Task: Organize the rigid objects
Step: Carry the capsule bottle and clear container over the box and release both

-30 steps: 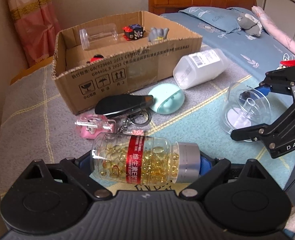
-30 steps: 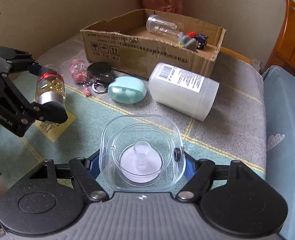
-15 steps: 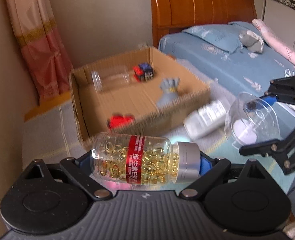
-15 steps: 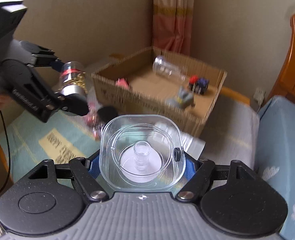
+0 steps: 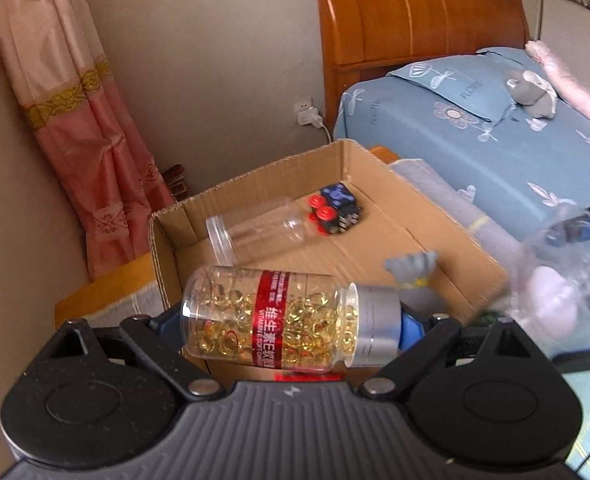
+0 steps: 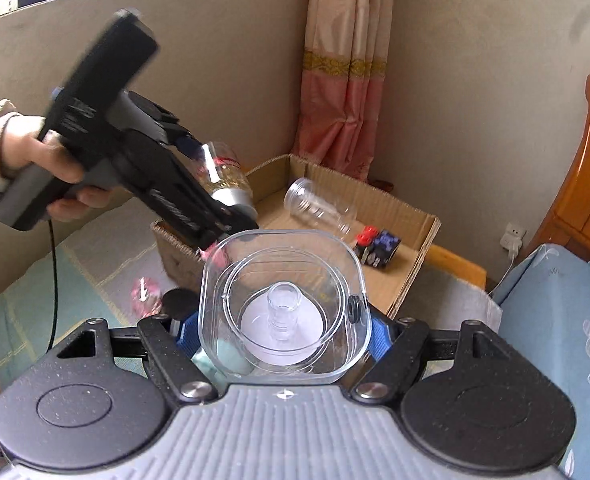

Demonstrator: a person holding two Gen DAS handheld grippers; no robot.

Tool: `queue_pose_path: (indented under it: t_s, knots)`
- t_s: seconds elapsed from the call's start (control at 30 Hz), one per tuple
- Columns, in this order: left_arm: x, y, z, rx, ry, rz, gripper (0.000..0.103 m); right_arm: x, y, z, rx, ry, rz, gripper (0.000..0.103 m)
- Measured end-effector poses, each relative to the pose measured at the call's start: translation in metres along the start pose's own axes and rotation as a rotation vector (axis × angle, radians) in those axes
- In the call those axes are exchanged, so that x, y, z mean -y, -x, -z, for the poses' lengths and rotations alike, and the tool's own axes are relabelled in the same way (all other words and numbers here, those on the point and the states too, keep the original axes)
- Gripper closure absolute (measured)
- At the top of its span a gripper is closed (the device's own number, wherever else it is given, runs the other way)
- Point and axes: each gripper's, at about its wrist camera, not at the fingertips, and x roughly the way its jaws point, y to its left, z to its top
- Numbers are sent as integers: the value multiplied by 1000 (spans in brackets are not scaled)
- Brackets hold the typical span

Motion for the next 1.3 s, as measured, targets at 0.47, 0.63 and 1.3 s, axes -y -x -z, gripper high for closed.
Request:
queue_pose_path:
  t_s: [0.47, 0.63, 1.3]
  knots:
    - [-19, -24, -6, -4, 71, -42, 6, 17, -13, -16, -6, -7, 44, 23]
    - [-23, 2, 5, -17, 84, -61, 6, 22, -25, -27, -15, -8, 57, 23]
    - [-31, 73, 74, 13, 169, -72, 6, 33, -121, -86, -91, -45, 45, 23]
